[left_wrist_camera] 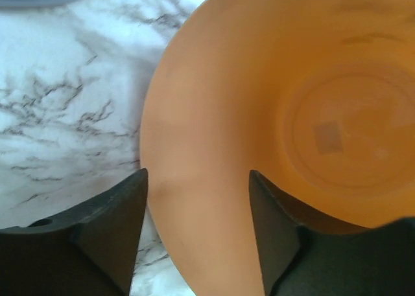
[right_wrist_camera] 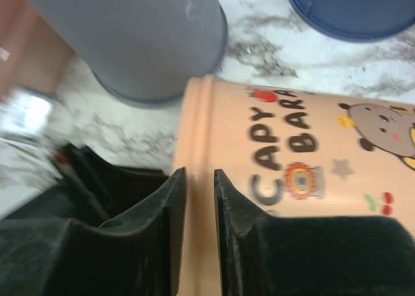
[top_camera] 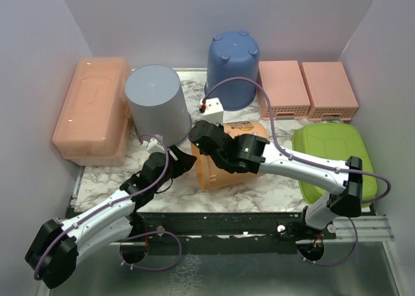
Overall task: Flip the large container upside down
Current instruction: Turn the container upside down at the center of the board.
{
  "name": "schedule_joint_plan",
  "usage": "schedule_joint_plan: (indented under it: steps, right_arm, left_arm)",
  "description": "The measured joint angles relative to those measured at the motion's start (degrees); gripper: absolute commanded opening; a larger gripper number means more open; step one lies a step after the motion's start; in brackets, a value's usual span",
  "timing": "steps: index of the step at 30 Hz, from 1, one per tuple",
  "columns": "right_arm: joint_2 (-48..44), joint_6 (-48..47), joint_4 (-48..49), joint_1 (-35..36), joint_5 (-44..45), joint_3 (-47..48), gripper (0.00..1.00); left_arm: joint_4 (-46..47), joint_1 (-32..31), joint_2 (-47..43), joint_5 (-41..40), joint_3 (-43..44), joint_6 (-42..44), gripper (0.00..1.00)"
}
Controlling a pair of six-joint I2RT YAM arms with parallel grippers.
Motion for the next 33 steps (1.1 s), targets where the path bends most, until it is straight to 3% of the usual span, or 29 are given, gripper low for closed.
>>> schedule_joint_plan:
  steps: [9, 18, 24, 33]
  right_arm:
    - [2.5, 0.5, 0.5, 0.0, -1.3, -2.4, 0.19]
    - [-0.5, -0.3, 5.3, -0.1, -5.1, -6.9, 0.36]
    - [-4.0, 1.4, 8.1, -1.4, -9.7, -10.0, 0.41]
    - [-10.7, 5.1, 13.1, -11.5, -24.4, -16.3, 0.49]
  left_arm:
    - [-10.8, 0.0, -9.1, -3.8, 6.2, 0.8, 0.7]
    - [-26.0, 0.0, -17.0, -11.0, 15.9, 3.7, 0.7]
    - [-25.9, 0.0, -15.2, -5.7, 24.0, 8.3, 0.7]
    - [-24.9, 0.0, -11.5, 4.6, 25.0, 11.1, 0.7]
